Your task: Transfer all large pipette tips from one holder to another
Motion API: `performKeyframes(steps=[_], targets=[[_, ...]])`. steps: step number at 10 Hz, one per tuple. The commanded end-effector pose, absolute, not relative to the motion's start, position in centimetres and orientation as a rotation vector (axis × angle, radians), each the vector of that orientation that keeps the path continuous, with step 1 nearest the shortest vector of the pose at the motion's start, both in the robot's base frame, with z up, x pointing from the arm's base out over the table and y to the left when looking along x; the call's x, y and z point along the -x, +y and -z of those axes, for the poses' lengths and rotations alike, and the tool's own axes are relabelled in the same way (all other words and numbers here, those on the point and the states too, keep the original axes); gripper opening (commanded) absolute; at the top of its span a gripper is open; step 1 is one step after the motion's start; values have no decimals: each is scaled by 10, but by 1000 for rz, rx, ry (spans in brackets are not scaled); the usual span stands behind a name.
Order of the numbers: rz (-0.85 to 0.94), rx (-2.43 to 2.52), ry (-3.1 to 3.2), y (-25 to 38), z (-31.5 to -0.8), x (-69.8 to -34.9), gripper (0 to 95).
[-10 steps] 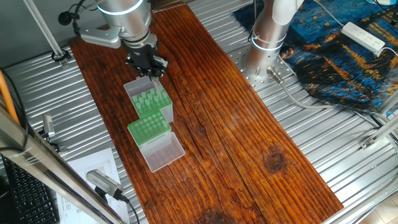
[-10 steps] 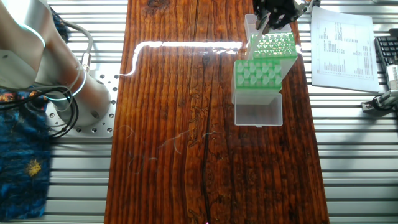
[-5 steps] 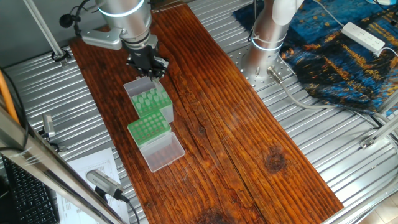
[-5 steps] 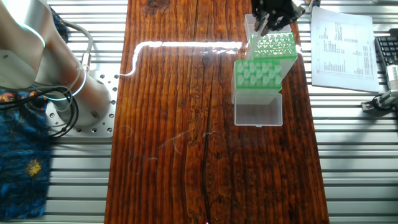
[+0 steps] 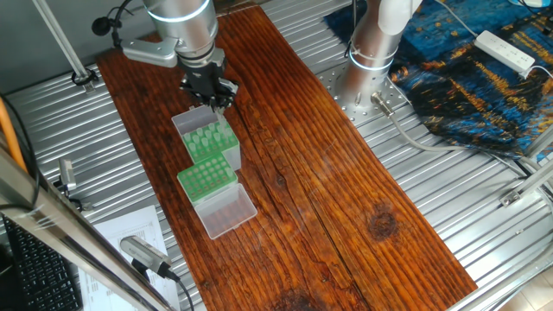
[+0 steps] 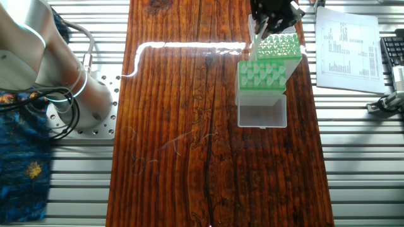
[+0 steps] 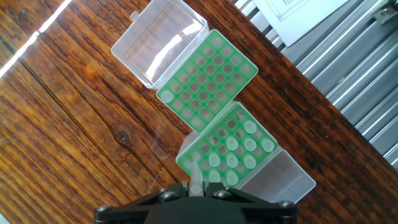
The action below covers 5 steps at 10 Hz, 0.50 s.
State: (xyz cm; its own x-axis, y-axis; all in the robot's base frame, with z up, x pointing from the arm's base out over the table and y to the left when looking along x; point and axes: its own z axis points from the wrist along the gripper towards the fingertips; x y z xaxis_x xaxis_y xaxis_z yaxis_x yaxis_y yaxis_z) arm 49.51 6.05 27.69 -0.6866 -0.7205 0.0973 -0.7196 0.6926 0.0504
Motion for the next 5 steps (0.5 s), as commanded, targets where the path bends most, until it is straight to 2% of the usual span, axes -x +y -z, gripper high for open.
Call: performKeyframes(steps=[1, 5], targets=[[15, -1194, -2788, 60, -276, -492, 0], [11, -1188, -2793, 61, -272, -490, 0]])
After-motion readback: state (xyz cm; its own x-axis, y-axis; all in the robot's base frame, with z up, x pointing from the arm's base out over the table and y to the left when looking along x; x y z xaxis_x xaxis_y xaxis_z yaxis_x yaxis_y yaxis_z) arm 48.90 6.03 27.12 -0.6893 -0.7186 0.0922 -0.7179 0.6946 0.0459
